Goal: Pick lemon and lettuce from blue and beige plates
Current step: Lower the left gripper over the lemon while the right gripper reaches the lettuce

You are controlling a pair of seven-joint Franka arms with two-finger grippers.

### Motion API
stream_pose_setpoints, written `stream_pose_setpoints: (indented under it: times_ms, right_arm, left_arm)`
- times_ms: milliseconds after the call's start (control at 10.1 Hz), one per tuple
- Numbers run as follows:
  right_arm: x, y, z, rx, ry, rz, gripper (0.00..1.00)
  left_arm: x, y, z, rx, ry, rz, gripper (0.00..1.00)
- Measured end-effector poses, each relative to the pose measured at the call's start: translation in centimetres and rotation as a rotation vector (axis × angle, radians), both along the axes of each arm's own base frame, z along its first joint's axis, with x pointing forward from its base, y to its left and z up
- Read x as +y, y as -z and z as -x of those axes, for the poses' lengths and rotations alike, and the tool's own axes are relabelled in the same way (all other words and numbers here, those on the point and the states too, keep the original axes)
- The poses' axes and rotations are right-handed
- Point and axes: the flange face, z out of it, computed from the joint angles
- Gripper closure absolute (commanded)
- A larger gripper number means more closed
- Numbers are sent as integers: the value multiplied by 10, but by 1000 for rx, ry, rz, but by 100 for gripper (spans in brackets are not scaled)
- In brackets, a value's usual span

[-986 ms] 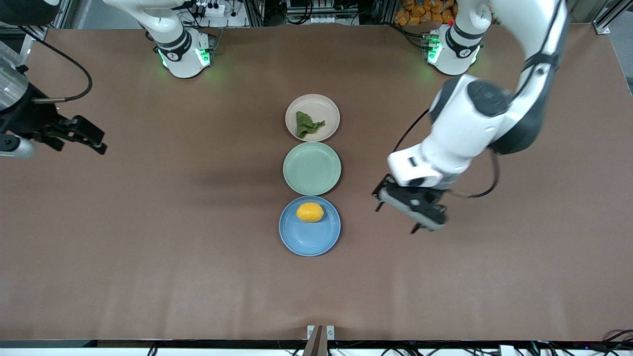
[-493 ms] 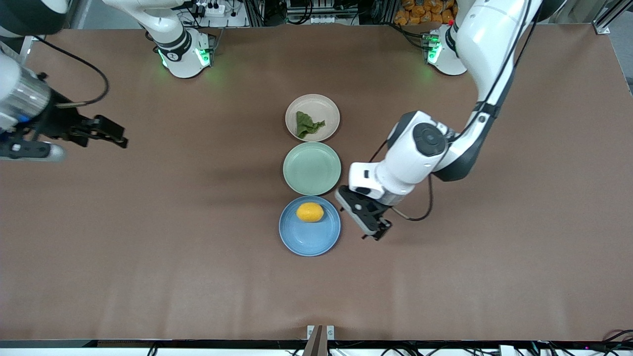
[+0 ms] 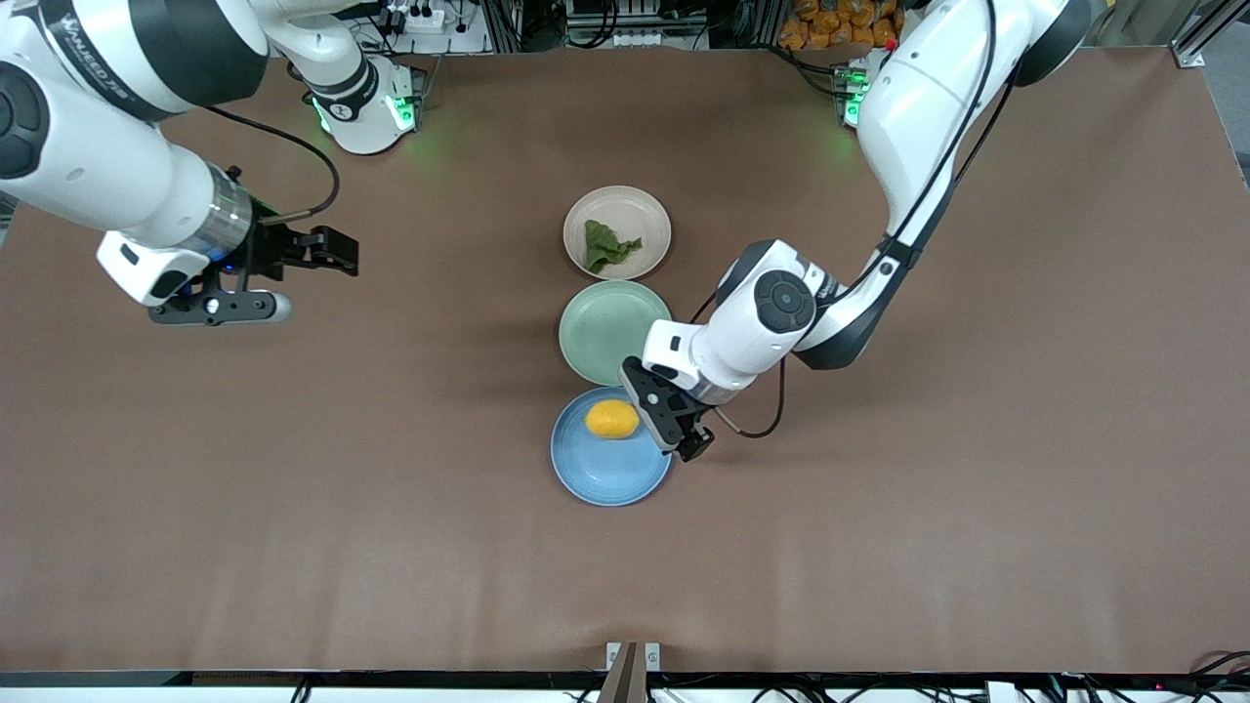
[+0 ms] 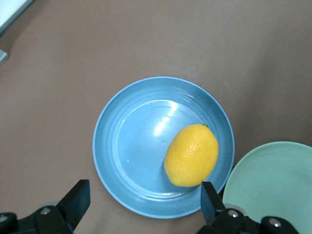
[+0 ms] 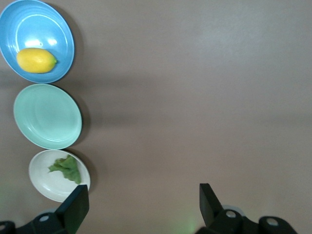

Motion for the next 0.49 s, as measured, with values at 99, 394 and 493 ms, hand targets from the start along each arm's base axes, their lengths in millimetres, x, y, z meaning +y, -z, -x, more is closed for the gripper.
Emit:
stream_pose_setpoints:
  times_ms: [99, 394, 493]
  right_arm:
    - [8, 6, 1, 3, 22, -13, 0]
    - [50, 36, 13, 41, 130, -50, 0]
    - [65, 44, 17, 48, 171, -59, 0]
  left_arm:
    - [-3, 14, 2, 5, 12, 0, 0]
    - [-22, 48, 18, 26, 53, -7, 0]
    - [-28, 53, 23, 27, 62, -11, 0]
